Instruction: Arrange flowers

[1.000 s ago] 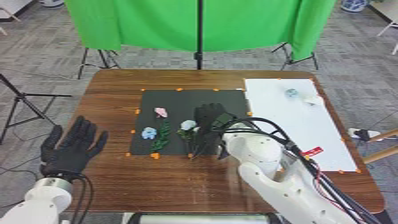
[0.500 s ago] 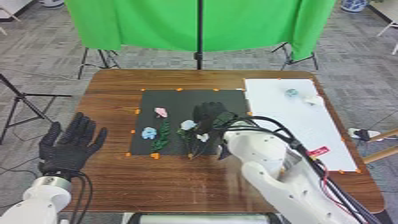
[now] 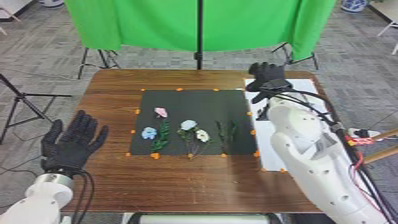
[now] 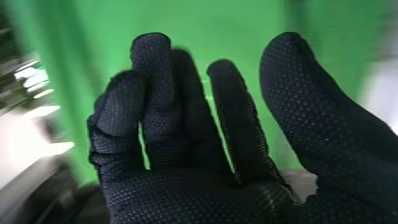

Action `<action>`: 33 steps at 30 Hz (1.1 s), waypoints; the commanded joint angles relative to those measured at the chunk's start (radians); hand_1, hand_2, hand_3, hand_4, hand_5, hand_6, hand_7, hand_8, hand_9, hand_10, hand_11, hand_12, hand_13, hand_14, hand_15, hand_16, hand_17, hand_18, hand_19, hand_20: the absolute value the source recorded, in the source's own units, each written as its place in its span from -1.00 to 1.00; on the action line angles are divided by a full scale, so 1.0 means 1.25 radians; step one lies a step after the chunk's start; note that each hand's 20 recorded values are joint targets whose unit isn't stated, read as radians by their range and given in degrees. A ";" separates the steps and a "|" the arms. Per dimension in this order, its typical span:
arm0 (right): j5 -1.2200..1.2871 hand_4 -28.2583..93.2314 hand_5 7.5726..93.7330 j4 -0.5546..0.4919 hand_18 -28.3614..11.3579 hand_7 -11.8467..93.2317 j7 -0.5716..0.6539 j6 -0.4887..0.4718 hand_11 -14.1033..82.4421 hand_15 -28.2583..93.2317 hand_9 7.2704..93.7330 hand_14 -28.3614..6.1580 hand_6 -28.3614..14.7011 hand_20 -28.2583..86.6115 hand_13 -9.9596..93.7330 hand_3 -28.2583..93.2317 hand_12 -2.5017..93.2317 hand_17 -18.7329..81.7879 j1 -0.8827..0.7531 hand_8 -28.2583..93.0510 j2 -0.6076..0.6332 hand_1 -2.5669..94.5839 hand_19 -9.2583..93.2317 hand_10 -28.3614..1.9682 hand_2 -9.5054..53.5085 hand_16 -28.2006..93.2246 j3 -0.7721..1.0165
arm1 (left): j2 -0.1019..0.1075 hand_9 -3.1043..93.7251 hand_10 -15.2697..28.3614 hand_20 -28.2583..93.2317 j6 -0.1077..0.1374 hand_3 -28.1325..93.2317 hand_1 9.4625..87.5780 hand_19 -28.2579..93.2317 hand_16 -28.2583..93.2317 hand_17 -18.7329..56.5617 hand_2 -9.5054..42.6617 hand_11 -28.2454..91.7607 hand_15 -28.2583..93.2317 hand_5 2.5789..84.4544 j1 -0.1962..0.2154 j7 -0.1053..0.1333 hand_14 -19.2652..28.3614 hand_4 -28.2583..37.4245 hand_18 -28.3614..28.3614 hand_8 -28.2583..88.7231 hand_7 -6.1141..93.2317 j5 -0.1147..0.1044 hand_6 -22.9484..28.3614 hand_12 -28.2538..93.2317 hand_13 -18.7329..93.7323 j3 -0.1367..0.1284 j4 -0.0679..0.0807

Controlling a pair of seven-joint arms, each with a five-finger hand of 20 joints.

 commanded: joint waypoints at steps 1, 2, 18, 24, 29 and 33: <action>0.047 -1.00 -0.10 0.056 -0.78 -0.49 0.078 -0.040 -0.37 0.24 -0.05 -0.37 -0.04 0.12 0.03 0.83 -0.61 -0.11 -0.010 -0.73 0.081 -0.06 0.67 -0.47 -1.00 -0.28 0.136 | -0.004 0.01 0.46 -0.12 0.017 0.70 -0.53 0.25 -0.63 -0.62 -0.01 0.04 0.49 0.17 0.033 0.015 0.59 -1.00 0.66 -0.69 -0.49 -0.008 0.26 -0.28 -0.06 -0.010 -0.014; 0.046 -1.00 -0.11 0.078 -0.77 -0.49 0.085 -0.041 -0.37 0.23 -0.06 -0.38 -0.04 0.10 0.02 0.83 -0.61 -0.12 -0.005 -0.73 0.081 -0.07 0.64 -0.48 -1.00 -0.29 0.138 | -0.003 0.01 0.46 -0.12 0.029 0.71 -0.53 0.25 -0.63 -0.62 -0.01 0.04 0.49 0.18 0.033 0.023 0.59 -1.00 0.66 -0.69 -0.49 -0.017 0.26 -0.28 -0.06 -0.008 -0.016; 0.064 -1.00 -0.43 0.247 -0.73 -0.44 0.054 -0.157 -0.50 -0.07 -0.56 -0.41 0.09 -0.18 -0.33 0.86 -0.73 -0.29 0.002 -0.76 0.029 -0.13 0.28 -0.26 -1.00 -0.38 0.238 | 0.001 0.01 0.47 -0.16 -0.029 0.75 -0.56 0.21 -0.64 -0.62 -0.14 0.06 0.49 0.15 0.044 0.078 0.58 -1.00 0.62 -0.69 -0.47 -0.046 0.26 -0.28 -0.06 0.006 -0.009; 0.065 -1.00 -0.44 0.297 -0.78 -0.43 0.059 -0.199 -0.48 -0.06 -0.63 -0.43 0.09 -0.19 -0.31 0.86 -0.78 -0.27 0.027 -0.77 0.017 -0.11 0.31 -0.24 -1.00 -0.37 0.216 | -0.001 0.05 0.46 -0.16 -0.046 0.80 -0.60 0.20 -0.63 -0.63 -0.27 0.09 0.49 0.19 0.060 0.096 0.60 -1.00 0.63 -0.70 -0.46 -0.045 0.21 -0.26 -0.06 0.003 -0.004; 0.048 -1.00 -0.33 0.307 -0.73 -0.38 0.068 -0.206 -0.41 0.00 -0.40 -0.28 0.15 -0.21 -0.12 0.84 -0.79 -0.19 0.018 -0.80 0.010 0.00 0.33 -0.16 -1.00 -0.38 0.216 | -0.006 0.06 0.46 -0.15 0.004 0.78 -0.60 0.20 -0.62 -0.64 -0.25 0.09 0.49 0.21 0.057 0.061 0.60 -1.00 0.63 -0.70 -0.47 0.002 0.21 -0.25 -0.06 -0.007 -0.015; 0.033 -1.00 0.12 0.301 -0.64 -0.37 0.066 -0.183 -0.33 0.09 0.20 -0.03 0.29 -0.13 0.28 0.76 -0.65 -0.06 0.004 -0.80 0.010 0.09 0.48 0.01 -1.00 -0.27 0.206 | -0.009 0.06 0.47 -0.13 0.026 0.77 -0.58 0.21 -0.62 -0.64 -0.22 0.09 0.49 0.22 0.065 0.057 0.61 -1.00 0.64 -0.70 -0.47 -0.004 0.22 -0.25 -0.06 -0.014 -0.019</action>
